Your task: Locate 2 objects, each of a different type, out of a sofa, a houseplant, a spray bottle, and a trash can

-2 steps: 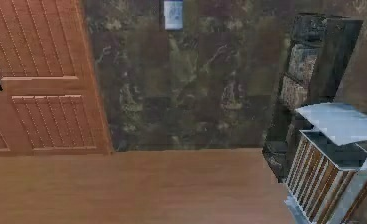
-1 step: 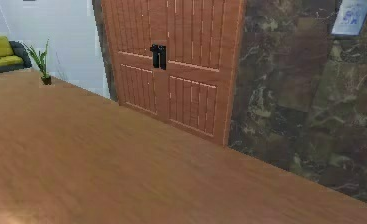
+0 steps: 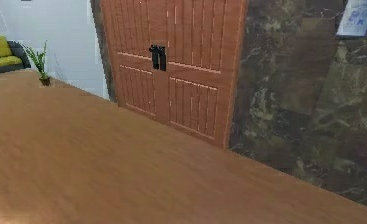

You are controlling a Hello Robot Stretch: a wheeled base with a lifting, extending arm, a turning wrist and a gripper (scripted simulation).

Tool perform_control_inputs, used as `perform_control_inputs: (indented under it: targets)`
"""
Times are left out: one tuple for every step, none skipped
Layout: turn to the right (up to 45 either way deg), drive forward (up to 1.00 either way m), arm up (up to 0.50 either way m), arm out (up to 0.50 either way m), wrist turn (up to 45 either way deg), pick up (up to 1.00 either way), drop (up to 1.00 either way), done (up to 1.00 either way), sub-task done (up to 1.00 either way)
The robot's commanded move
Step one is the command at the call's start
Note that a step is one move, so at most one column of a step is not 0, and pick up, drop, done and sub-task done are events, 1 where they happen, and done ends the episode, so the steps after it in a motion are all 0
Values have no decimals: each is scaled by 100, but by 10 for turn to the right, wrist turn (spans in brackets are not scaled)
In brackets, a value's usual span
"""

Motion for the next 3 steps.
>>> perform_control_inputs:
  targets:
    - [450,0,0,0,0,0,0,0,0]
    - [360,0,0,0,0,0,0,0,0]
    - [0,0,0,0,0,0,0,100,0]
